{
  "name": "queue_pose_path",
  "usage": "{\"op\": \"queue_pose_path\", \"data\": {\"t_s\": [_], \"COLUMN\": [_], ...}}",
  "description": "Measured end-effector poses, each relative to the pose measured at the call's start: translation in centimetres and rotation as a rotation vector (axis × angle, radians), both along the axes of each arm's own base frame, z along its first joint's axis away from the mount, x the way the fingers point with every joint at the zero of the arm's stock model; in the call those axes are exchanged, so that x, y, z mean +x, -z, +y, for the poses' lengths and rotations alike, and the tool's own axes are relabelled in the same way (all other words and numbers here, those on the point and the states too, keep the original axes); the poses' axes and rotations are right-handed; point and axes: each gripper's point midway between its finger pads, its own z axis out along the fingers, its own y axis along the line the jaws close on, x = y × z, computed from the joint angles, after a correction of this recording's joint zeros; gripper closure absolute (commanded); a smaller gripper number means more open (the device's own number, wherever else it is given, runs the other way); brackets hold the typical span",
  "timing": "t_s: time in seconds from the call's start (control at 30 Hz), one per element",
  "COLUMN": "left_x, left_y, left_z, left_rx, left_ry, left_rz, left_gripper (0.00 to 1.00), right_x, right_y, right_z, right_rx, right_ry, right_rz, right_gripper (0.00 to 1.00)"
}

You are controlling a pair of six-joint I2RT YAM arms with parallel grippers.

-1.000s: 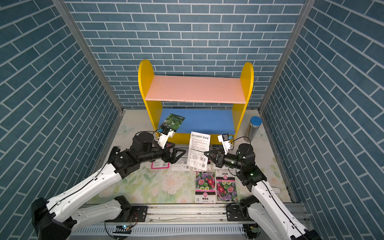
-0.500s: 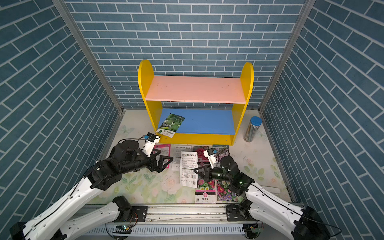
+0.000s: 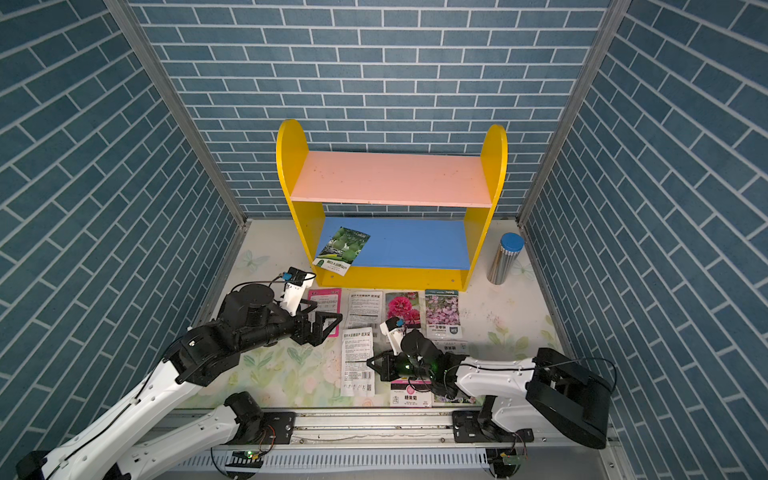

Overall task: Take the seed bag off the shelf
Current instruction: Place the seed packet at the center of the board.

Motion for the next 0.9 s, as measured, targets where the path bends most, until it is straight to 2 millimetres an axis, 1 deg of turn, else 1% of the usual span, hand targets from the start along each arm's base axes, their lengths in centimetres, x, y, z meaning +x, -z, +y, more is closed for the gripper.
{"op": "queue_pose_path", "data": {"t_s": [0.17, 0.4, 0.6, 0.73, 0.83, 0.9], "left_x": [0.0, 0.0, 0.1, 0.1, 0.1, 0.1], "left_y": [0.6, 0.9, 0.8, 0.8, 0.9, 1.1], "left_z": [0.1, 0.3, 0.3, 0.3, 0.3, 0.3], "left_rx": [0.008, 0.012, 0.011, 0.009, 0.011, 0.015], "left_ry": [-0.004, -0.011, -0.013, -0.015, -0.017, -0.017], "left_rz": [0.008, 0.008, 0.005, 0.002, 0.003, 0.006], "left_gripper": [0.0, 0.0, 0.0, 0.0, 0.0, 0.0], "right_x": [-0.3, 0.1, 0.3, 0.0, -0.1, -0.1], "right_y": [2.2, 2.9, 4.1, 5.0, 5.2, 5.4], "right_z": [0.0, -0.2, -0.5, -0.8, -0.9, -1.1], "right_rx": [-0.058, -0.093, -0.141, -0.172, -0.185, -0.193], "right_ry": [0.022, 0.062, 0.073, 0.073, 0.072, 0.074], "right_rz": [0.038, 0.042, 0.054, 0.062, 0.063, 0.066], "right_gripper": [1.0, 1.0, 0.99, 0.94, 0.85, 0.82]}}
